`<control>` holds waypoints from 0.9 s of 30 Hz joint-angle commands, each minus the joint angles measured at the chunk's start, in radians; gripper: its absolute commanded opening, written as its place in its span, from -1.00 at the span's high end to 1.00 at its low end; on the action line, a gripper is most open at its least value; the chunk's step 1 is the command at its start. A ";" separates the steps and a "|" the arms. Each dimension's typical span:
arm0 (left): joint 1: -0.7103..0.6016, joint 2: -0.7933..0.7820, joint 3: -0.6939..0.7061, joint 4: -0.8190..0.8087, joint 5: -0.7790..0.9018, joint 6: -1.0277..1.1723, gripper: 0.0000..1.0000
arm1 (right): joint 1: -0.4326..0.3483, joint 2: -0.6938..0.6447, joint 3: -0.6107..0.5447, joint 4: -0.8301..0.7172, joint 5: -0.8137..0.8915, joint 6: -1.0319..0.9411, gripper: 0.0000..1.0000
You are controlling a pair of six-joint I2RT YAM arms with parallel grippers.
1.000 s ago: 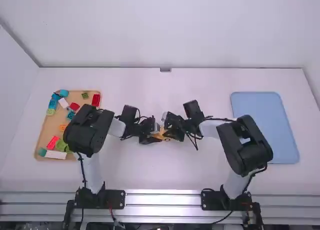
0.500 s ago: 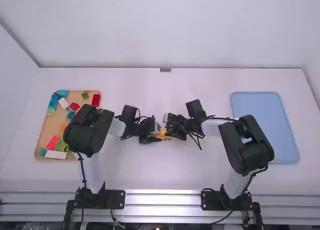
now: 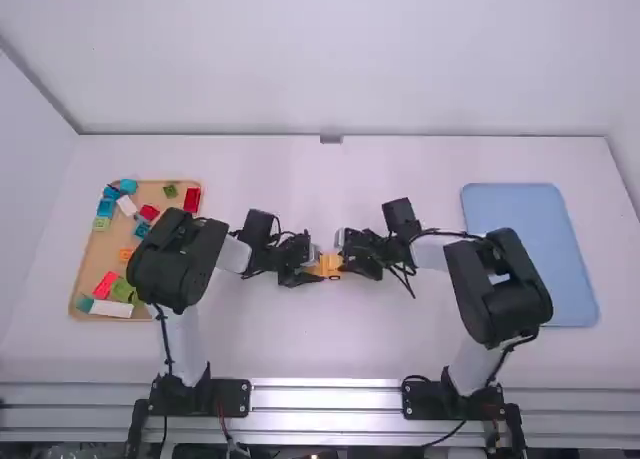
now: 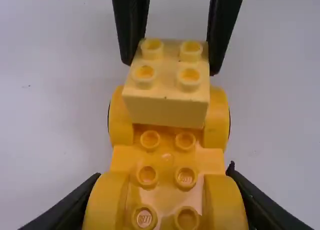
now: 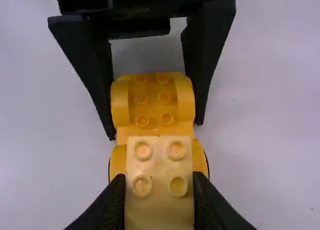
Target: Assemble lego blocks to make yellow taxi
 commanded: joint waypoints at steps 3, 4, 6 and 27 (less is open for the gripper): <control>-0.006 0.015 -0.016 -0.035 -0.016 -0.015 0.43 | -0.010 0.011 -0.007 0.007 0.056 -0.011 0.31; -0.006 0.015 -0.016 -0.036 -0.016 -0.015 0.43 | -0.004 0.011 -0.007 0.016 0.057 0.003 0.31; -0.006 0.015 -0.016 -0.037 -0.016 -0.015 0.44 | 0.008 0.011 -0.007 0.040 0.060 0.032 0.36; -0.003 0.015 -0.016 -0.048 -0.016 -0.015 0.45 | 0.054 0.011 -0.006 0.048 0.068 0.015 0.08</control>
